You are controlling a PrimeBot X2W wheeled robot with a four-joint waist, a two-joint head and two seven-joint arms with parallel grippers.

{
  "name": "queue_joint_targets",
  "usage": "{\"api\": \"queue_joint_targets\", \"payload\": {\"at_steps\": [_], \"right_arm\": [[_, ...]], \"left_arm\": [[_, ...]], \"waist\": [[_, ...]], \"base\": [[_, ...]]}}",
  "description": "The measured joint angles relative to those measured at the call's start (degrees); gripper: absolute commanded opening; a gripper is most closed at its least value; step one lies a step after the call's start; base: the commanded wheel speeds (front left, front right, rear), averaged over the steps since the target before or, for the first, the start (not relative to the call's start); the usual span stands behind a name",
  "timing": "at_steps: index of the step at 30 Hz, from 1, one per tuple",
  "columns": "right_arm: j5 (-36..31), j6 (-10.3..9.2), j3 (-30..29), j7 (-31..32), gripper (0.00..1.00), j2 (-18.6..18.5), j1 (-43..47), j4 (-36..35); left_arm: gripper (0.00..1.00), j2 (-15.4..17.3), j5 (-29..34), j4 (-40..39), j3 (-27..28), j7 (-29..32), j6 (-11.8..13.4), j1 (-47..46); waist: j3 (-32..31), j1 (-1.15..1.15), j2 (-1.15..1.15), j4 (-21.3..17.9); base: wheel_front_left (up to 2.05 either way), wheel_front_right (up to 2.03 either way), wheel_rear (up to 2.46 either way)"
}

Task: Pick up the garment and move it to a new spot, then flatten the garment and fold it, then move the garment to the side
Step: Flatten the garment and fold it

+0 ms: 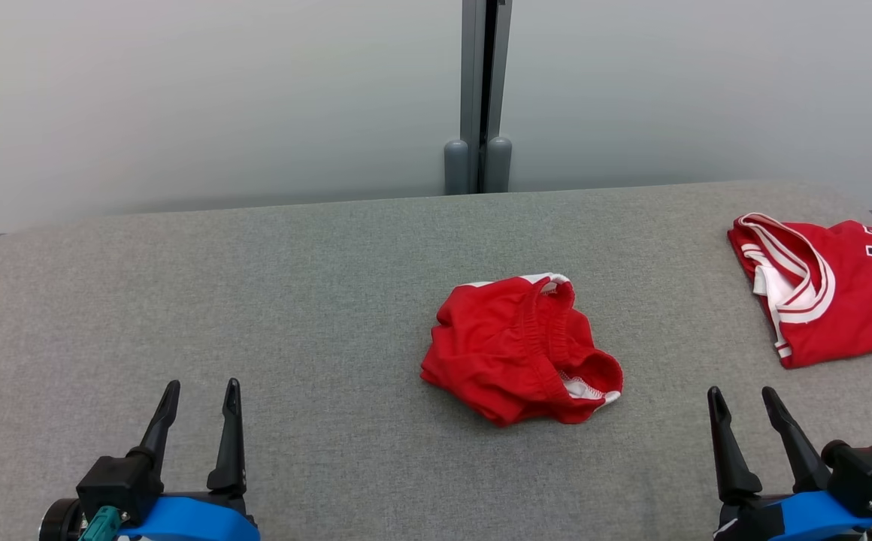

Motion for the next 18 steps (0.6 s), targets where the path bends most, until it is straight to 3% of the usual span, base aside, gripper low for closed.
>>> {"api": "queue_joint_targets", "payload": {"at_steps": [9,18], "right_arm": [[0.2,0.00,0.5,-0.1,1.00,0.0,-0.2,0.0],[0.1,0.00,1.3,-0.2,1.00,0.0,-1.9,-0.5]], "left_arm": [[1.00,0.3,0.0,0.0,-1.2,0.5,-0.5,-0.5],[1.00,-1.3,2.7,1.0,-7.7,8.2,-5.0,-13.1]], "waist": [[0.7,0.00,0.00,-0.5],[4.0,0.00,0.00,-1.6]], "base": [[0.00,0.00,0.00],[0.00,0.00,0.00]]}}
